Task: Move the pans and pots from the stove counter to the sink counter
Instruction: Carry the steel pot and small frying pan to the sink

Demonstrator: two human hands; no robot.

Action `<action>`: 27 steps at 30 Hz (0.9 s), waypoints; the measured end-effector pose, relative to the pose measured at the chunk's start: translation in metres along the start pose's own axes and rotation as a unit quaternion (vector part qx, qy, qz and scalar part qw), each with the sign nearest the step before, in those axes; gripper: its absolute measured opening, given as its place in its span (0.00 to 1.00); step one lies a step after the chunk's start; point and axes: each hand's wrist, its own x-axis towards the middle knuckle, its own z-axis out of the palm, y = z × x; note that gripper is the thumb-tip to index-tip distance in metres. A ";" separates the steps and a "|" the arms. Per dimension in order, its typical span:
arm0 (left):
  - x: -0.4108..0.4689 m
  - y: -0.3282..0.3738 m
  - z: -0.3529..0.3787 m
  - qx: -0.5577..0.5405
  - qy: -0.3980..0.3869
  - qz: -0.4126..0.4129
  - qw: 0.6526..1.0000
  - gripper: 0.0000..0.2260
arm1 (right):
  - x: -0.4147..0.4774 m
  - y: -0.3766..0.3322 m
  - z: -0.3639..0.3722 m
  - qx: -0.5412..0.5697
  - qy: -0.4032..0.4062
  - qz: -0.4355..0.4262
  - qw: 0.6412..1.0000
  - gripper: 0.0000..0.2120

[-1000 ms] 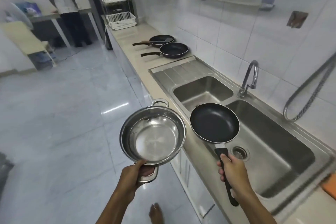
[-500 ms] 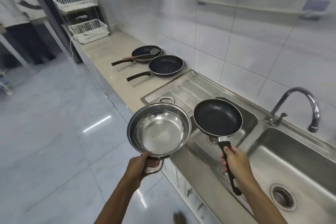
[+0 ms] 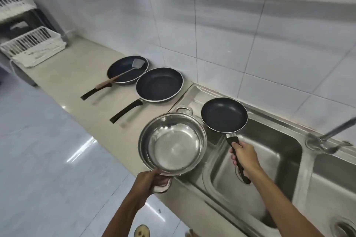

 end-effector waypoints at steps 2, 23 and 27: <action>0.017 0.014 -0.007 0.011 -0.020 -0.004 1.000 0.14 | 0.015 -0.003 0.011 -0.003 0.008 0.005 1.000 0.10; 0.140 0.104 -0.067 0.136 -0.145 -0.004 0.980 0.12 | 0.052 -0.031 0.110 0.065 0.114 0.077 0.988 0.10; 0.151 0.108 -0.069 0.126 -0.154 -0.004 0.980 0.12 | 0.054 -0.035 0.115 0.052 0.146 0.083 0.984 0.10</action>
